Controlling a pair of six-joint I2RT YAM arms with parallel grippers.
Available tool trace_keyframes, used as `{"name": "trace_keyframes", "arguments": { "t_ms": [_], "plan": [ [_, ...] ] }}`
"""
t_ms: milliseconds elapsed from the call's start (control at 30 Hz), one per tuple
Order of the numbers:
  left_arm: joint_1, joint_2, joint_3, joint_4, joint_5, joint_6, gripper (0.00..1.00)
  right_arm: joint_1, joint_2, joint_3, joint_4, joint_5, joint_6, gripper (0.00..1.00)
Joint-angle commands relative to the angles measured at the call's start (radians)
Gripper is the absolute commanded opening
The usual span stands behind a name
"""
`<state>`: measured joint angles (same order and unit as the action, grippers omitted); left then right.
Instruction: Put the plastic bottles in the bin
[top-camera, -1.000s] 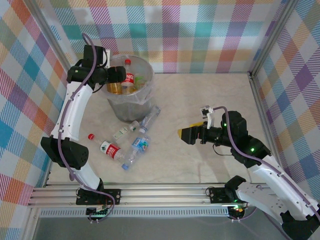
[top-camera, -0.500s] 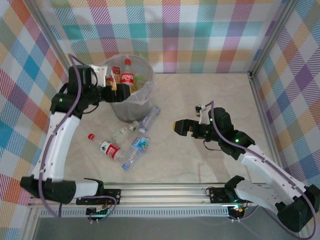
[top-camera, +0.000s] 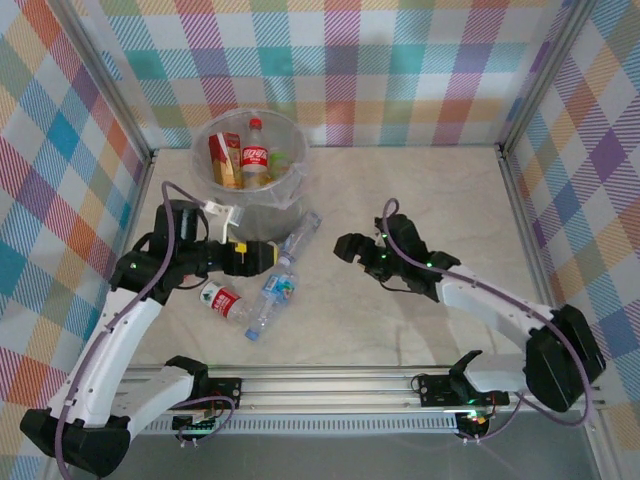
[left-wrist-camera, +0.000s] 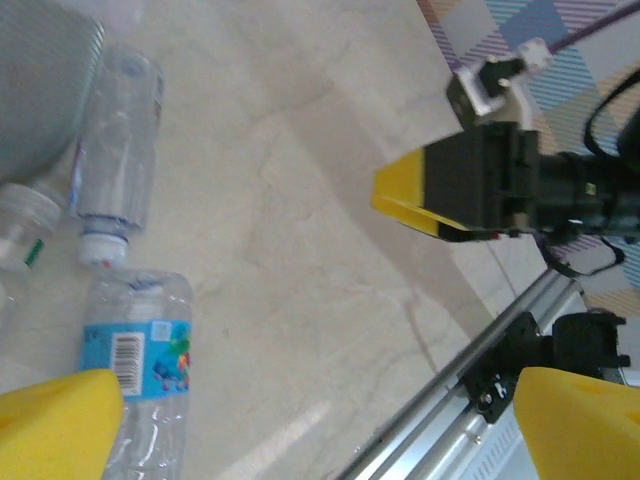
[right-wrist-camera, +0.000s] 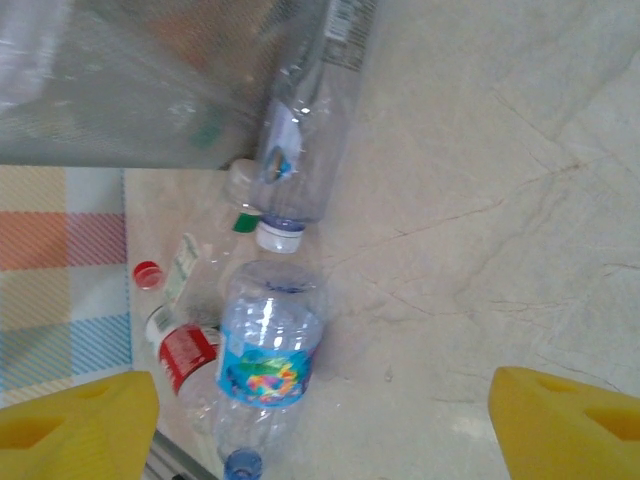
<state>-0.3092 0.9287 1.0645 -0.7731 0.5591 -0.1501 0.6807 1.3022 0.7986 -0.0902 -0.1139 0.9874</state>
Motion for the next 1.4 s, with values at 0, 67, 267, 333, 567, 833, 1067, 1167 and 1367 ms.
{"name": "trace_keyframes", "arguments": {
  "t_ms": [0,67,267,333,567,833,1067,1167,1367],
  "plan": [
    [-0.011,-0.048,-0.053,0.092,0.068,-0.033,1.0,0.029,0.081,0.055,0.086,0.048,0.074,0.83],
    [-0.012,-0.062,-0.089,0.124,0.075,-0.048,1.0,0.038,0.139,0.07,0.121,0.063,0.107,0.8],
    [-0.014,-0.071,-0.151,0.183,0.1,-0.079,1.0,0.051,0.306,0.163,0.195,0.085,0.119,0.76],
    [-0.016,-0.069,-0.152,0.176,0.087,-0.074,1.0,0.052,0.357,0.202,0.208,0.083,0.115,0.75],
    [-0.017,-0.067,-0.161,0.161,0.088,-0.048,1.0,0.053,0.519,0.349,0.219,0.104,0.123,0.7],
    [-0.021,-0.074,-0.164,0.16,0.088,-0.051,1.0,0.052,0.683,0.471,0.23,0.14,0.17,0.64],
    [-0.024,-0.078,-0.164,0.155,0.075,-0.048,1.0,0.051,0.774,0.543,0.21,0.155,0.175,0.63],
    [-0.024,-0.074,-0.163,0.156,0.075,-0.049,1.0,0.05,0.804,0.57,0.207,0.153,0.163,0.64],
    [-0.027,-0.075,-0.164,0.152,0.067,-0.047,1.0,0.045,0.843,0.597,0.195,0.156,0.161,0.64]
  ]
}}
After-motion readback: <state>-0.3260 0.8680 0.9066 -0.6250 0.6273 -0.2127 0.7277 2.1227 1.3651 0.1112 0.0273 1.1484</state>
